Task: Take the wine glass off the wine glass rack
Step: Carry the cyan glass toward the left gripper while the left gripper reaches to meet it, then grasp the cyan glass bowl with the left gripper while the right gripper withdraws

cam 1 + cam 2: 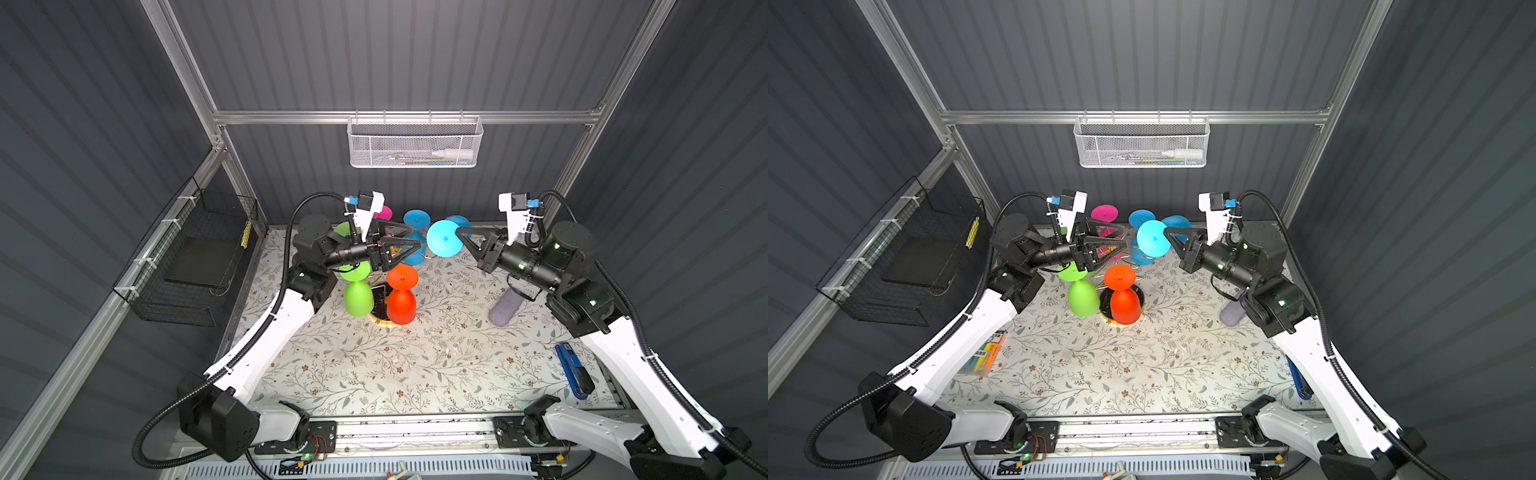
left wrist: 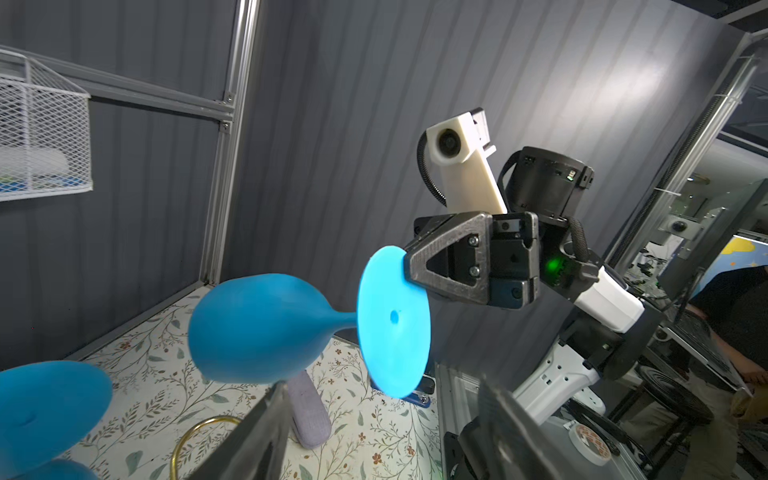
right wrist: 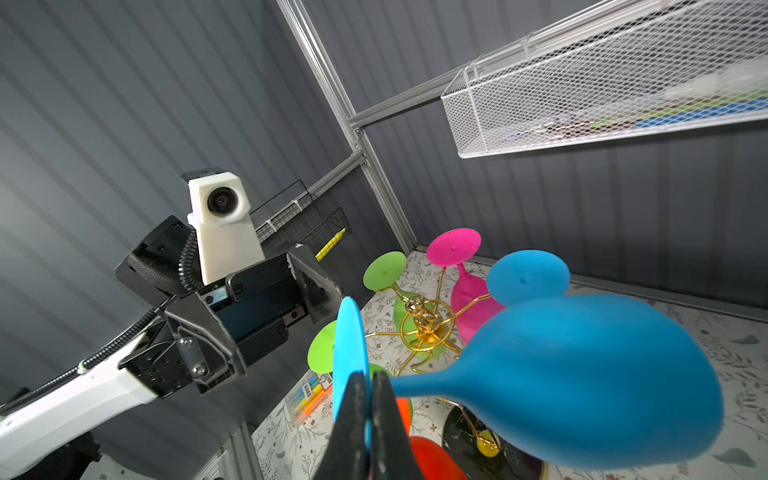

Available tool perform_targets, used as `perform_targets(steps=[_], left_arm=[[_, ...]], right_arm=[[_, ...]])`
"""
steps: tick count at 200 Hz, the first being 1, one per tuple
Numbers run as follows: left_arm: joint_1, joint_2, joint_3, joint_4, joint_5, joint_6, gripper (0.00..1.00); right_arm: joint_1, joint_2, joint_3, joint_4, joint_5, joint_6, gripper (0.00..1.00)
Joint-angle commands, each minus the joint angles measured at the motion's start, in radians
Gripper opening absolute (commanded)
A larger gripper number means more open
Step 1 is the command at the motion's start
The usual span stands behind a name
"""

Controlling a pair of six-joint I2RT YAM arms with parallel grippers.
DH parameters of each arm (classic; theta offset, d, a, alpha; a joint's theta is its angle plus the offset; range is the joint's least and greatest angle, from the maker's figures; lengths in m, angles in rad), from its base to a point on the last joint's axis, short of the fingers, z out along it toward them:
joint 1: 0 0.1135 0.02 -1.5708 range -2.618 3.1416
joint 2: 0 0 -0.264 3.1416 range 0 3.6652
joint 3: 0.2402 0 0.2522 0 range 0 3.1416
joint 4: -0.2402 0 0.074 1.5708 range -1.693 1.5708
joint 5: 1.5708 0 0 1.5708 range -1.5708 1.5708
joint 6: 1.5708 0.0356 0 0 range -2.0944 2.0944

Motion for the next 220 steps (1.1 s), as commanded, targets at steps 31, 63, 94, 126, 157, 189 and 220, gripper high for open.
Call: perform_targets(steps=[31,63,94,126,157,189,220], left_arm=[[-0.034,0.046,0.045,0.047,0.05,-0.041,0.68],[-0.039,0.068,0.046,0.126,0.07,-0.109,0.55],[-0.042,0.077,0.045,0.16,0.09,-0.135,0.28],[-0.041,0.075,0.065,0.135,0.067,-0.164,0.0],[-0.034,0.062,0.153,-0.06,0.005,-0.161,0.0],[-0.016,0.06,0.227,-0.112,0.045,-0.276,0.0],[-0.008,0.089,0.3,-0.197,0.105,-0.321,0.0]], right_arm=[[0.038,0.017,0.04,0.064,-0.041,0.006,0.0],[0.054,0.03,0.041,0.062,-0.037,0.003,0.0],[0.057,0.03,0.033,0.06,-0.026,0.0,0.0],[0.057,0.03,0.029,0.038,-0.004,-0.006,0.02],[0.052,-0.021,0.006,-0.014,0.06,-0.043,0.46],[0.045,-0.144,-0.09,-0.054,0.314,-0.238,0.77],[0.036,-0.197,-0.189,0.027,0.387,-0.454,0.99]])
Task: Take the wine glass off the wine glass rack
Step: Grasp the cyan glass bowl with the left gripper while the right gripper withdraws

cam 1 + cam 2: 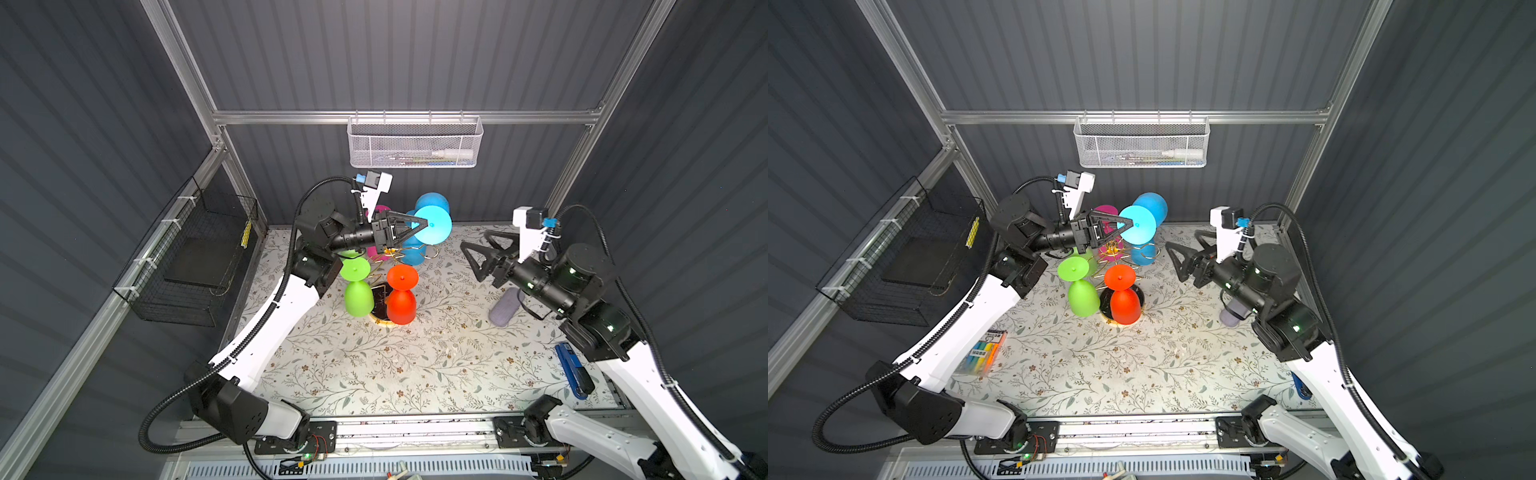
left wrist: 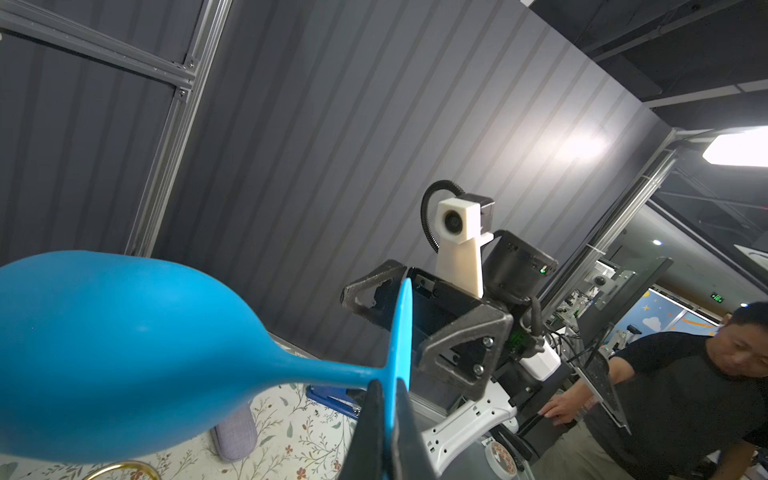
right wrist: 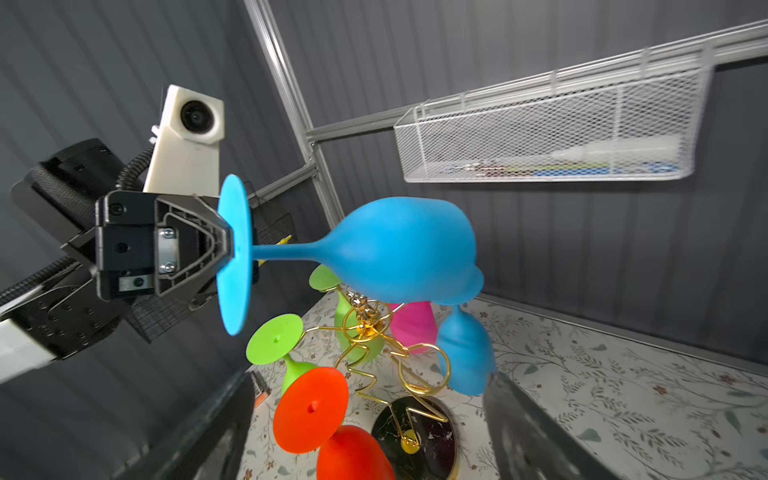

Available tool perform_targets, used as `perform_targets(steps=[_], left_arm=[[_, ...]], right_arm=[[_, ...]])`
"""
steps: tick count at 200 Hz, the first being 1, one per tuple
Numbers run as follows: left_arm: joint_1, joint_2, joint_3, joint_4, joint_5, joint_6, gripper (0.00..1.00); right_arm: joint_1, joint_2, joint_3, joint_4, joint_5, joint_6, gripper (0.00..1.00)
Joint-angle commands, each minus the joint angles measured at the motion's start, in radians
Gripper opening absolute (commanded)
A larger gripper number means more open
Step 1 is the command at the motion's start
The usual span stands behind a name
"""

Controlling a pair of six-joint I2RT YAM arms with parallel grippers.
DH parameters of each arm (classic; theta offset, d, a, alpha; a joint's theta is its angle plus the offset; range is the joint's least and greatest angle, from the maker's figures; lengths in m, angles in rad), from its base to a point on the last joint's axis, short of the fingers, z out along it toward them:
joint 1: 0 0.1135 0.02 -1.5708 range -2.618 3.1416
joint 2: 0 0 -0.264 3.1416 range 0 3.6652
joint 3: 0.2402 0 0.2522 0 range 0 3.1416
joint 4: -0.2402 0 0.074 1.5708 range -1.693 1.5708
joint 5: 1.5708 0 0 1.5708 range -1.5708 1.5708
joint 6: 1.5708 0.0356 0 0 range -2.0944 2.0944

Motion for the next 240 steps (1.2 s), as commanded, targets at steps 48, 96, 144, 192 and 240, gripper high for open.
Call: perform_targets(steps=[48,96,144,192,240], left_arm=[[0.014,0.033,0.085,-0.078,0.104,-0.115,0.0],[0.015,0.046,0.085,-0.064,0.128,-0.152,0.0],[0.015,0.044,0.087,-0.055,0.14,-0.17,0.0],[0.015,0.045,0.08,-0.021,0.156,-0.201,0.0],[0.015,0.048,0.077,-0.013,0.159,-0.208,0.0]], right_arm=[[-0.007,0.036,-0.173,0.297,0.032,-0.44,0.99],[-0.007,0.126,-0.172,0.455,-0.086,-0.555,0.99],[-0.008,0.261,-0.109,0.521,-0.098,-0.592,0.99],[-0.007,0.356,-0.033,0.548,-0.138,-0.577,0.99],[-0.005,0.377,-0.018,0.537,-0.158,-0.557,0.94]])
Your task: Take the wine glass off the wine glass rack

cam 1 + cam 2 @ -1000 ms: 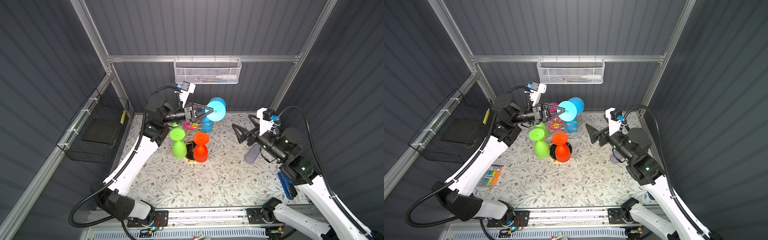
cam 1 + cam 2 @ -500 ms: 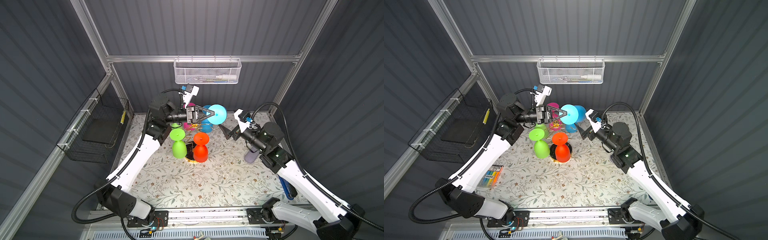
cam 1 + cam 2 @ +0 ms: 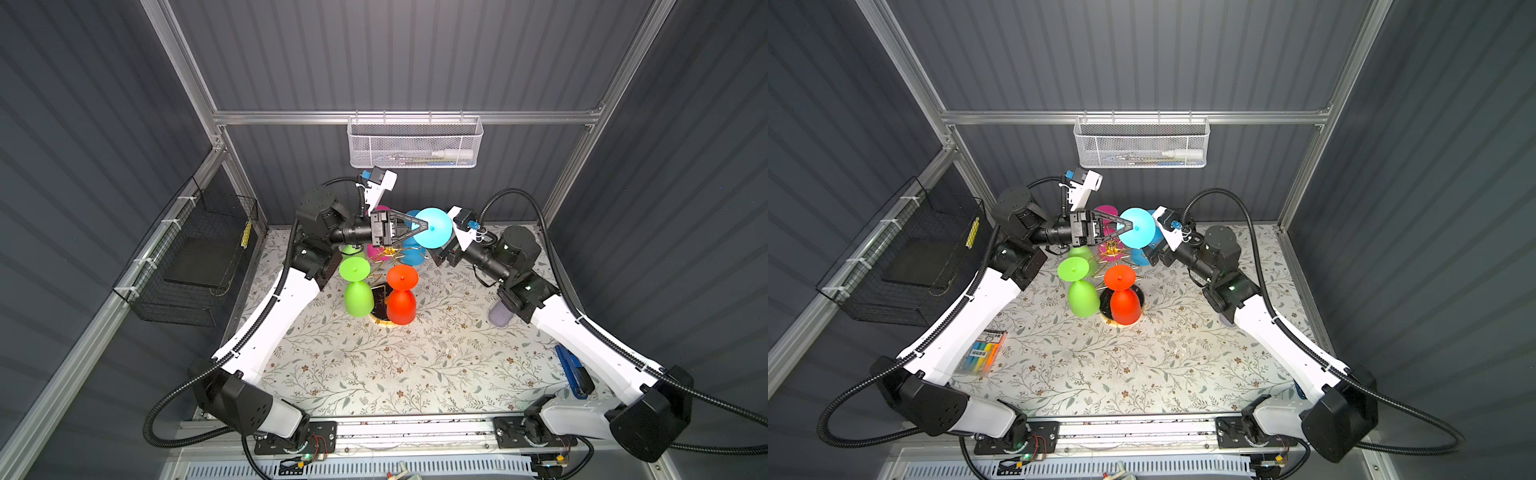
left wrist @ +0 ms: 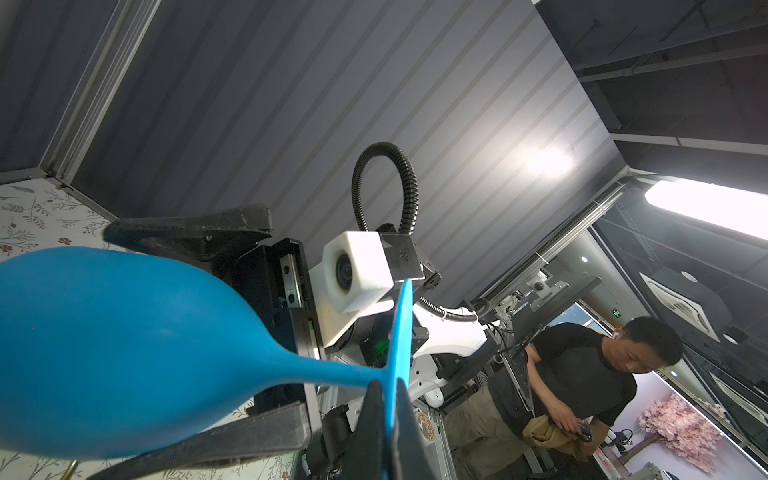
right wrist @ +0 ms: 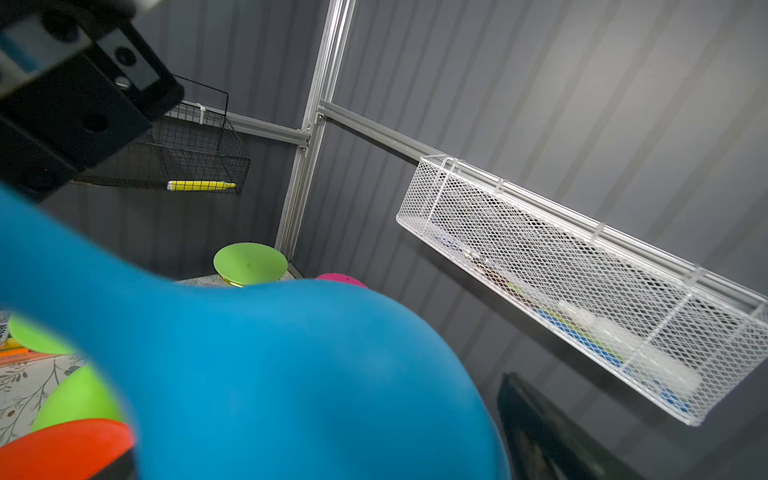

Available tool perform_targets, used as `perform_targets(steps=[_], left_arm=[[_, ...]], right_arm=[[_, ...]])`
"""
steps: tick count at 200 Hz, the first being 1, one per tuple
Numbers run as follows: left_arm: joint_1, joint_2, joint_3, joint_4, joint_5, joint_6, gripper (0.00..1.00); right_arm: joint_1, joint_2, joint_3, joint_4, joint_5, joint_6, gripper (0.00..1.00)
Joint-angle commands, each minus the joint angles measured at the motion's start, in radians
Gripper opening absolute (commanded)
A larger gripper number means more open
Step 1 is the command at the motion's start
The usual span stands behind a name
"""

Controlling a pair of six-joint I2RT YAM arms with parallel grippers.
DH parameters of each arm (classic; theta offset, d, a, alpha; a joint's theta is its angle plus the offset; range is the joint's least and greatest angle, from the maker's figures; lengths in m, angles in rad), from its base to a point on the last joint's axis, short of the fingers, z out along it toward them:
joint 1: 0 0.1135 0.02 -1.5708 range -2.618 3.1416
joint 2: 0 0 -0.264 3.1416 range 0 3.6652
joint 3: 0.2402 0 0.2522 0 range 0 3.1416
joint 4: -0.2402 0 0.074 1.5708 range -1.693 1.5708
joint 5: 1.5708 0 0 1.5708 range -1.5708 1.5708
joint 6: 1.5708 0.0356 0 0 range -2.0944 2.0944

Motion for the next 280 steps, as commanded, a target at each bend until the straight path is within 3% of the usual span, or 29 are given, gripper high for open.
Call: perform_targets(steps=[1,30,53,64,72,80,89,97,107,132,162,181,208,239,280], left_arm=[[0.002,0.006,0.02,0.031,0.039,-0.023,0.0],[0.008,0.005,0.021,0.041,0.039,-0.023,0.0],[0.015,0.008,0.022,0.043,0.032,-0.019,0.0],[0.016,0.011,0.023,0.043,0.027,-0.015,0.07],[0.018,0.011,0.024,0.046,0.024,-0.009,0.18],[0.021,0.01,0.024,0.047,0.019,0.002,0.46],[0.023,0.004,0.021,0.047,-0.001,0.029,0.67],[0.026,-0.01,0.016,0.037,-0.032,0.068,0.78],[0.03,-0.033,0.008,0.001,-0.084,0.143,0.82],[0.03,-0.118,-0.071,-0.026,-0.293,0.372,0.87],[0.023,-0.176,-0.194,-0.021,-0.559,0.692,0.85],[0.009,-0.174,-0.258,0.022,-0.633,0.906,0.81],[-0.001,-0.164,-0.338,0.154,-0.649,1.12,0.76],[-0.016,-0.141,-0.36,0.197,-0.571,1.383,0.63],[-0.02,-0.128,-0.365,0.27,-0.485,1.502,0.61]], right_arm=[[0.0,-0.003,0.028,0.031,-0.019,0.014,0.94],[0.0,-0.022,0.01,0.027,-0.006,0.037,0.75],[0.0,-0.042,0.001,0.001,-0.005,0.062,0.68],[0.002,-0.053,-0.006,-0.012,0.003,0.079,0.66],[0.001,-0.063,-0.01,-0.023,0.006,0.091,0.65],[0.003,-0.077,-0.018,-0.034,0.016,0.106,0.64],[0.002,-0.096,-0.022,-0.058,0.034,0.129,0.63],[0.003,-0.114,-0.02,-0.094,0.048,0.15,0.63],[0.003,-0.137,-0.014,-0.144,0.07,0.179,0.62],[0.003,-0.186,0.059,-0.393,0.128,0.251,0.59],[0.003,-0.215,0.155,-0.681,0.146,0.327,0.58],[0.003,-0.205,0.221,-0.841,0.144,0.367,0.58],[0.003,-0.175,0.295,-0.99,0.139,0.397,0.57],[0.005,-0.13,0.329,-1.069,0.118,0.417,0.56],[0.009,-0.078,0.36,-1.106,0.091,0.422,0.55]])
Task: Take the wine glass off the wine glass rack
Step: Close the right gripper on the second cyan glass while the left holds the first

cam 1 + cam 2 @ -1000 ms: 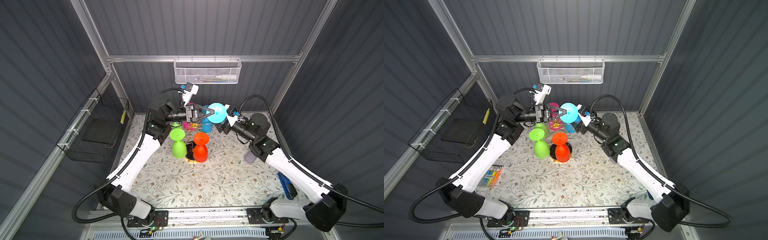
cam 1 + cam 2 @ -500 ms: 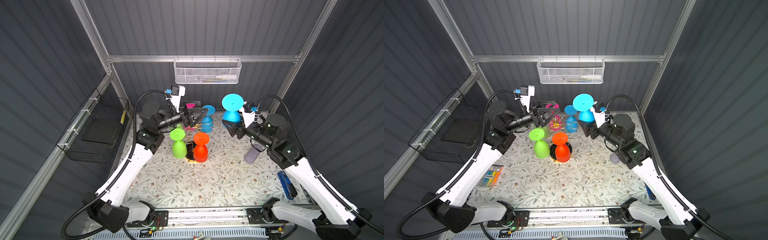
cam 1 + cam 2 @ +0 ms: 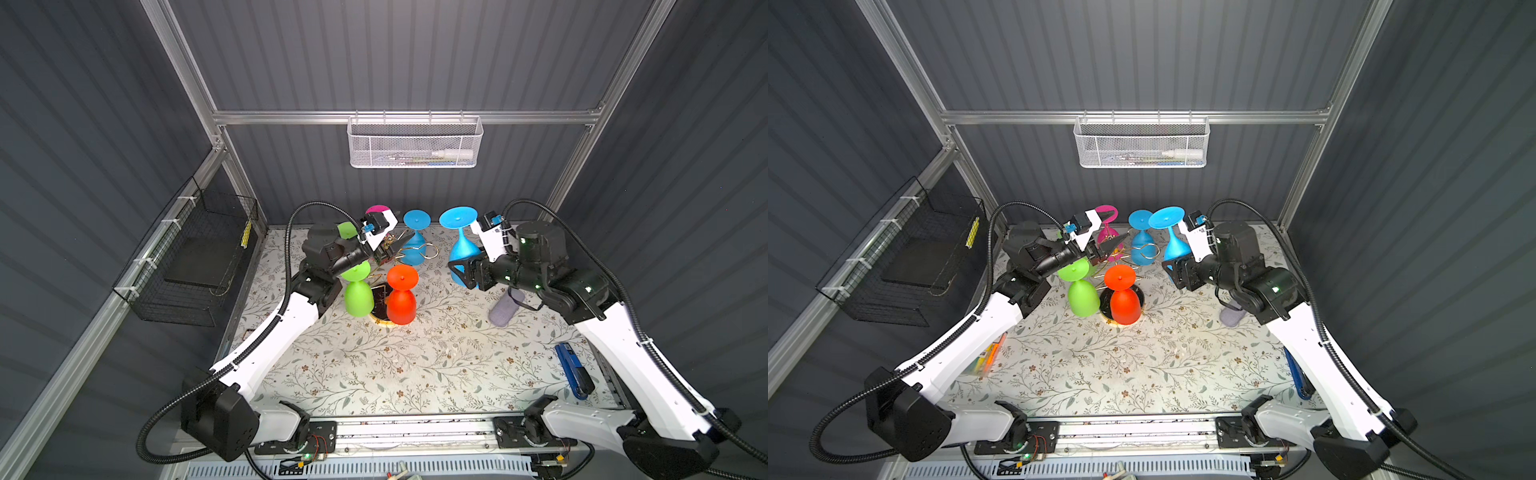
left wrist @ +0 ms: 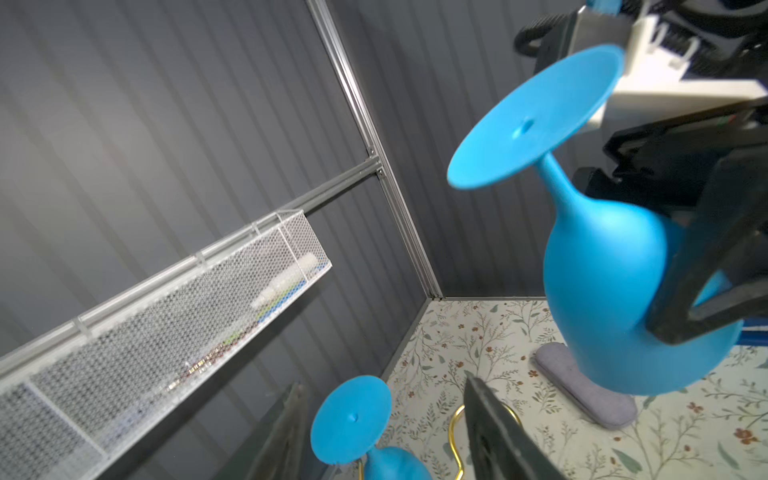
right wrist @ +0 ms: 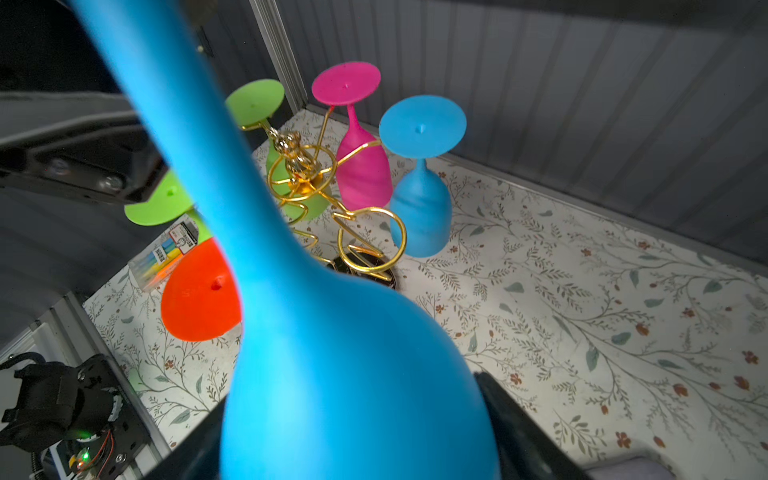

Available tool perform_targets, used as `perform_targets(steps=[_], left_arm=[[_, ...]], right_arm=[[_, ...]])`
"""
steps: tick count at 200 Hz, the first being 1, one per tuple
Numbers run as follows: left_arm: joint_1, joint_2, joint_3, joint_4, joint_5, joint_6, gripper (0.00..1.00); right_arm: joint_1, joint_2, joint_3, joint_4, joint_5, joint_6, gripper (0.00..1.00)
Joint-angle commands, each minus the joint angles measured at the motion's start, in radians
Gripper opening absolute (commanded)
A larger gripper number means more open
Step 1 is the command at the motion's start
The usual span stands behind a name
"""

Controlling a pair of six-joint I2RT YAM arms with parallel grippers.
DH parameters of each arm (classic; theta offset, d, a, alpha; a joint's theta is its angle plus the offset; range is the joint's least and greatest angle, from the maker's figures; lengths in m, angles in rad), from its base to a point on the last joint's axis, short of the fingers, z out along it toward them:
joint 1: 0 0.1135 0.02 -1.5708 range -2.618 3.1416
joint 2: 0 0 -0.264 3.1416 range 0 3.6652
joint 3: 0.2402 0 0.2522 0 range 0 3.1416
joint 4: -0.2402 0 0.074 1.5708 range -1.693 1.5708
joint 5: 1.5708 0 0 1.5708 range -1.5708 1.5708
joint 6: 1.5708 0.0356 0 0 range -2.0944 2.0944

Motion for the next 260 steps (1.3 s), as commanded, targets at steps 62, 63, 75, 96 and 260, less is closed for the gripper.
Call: perform_targets(steps=[62,63,75,96,260], left_arm=[[-0.027,0.03,0.039,0.021,0.178,0.274,0.58],[-0.027,0.031,0.04,0.021,0.177,0.275,0.58],[-0.028,0.036,0.045,0.025,0.173,0.277,0.58],[-0.035,0.048,0.056,0.042,0.16,0.269,0.57],[-0.066,0.075,0.097,0.036,0.159,0.281,0.37]], right_arm=[[0.015,0.068,0.07,-0.059,-0.052,0.025,0.54],[0.015,0.068,0.071,-0.059,-0.052,0.025,0.54],[0.02,0.074,0.077,-0.06,-0.055,0.025,0.54],[0.034,0.088,0.091,-0.075,-0.044,0.021,0.54],[0.098,0.148,0.128,-0.115,-0.028,0.021,0.53]])
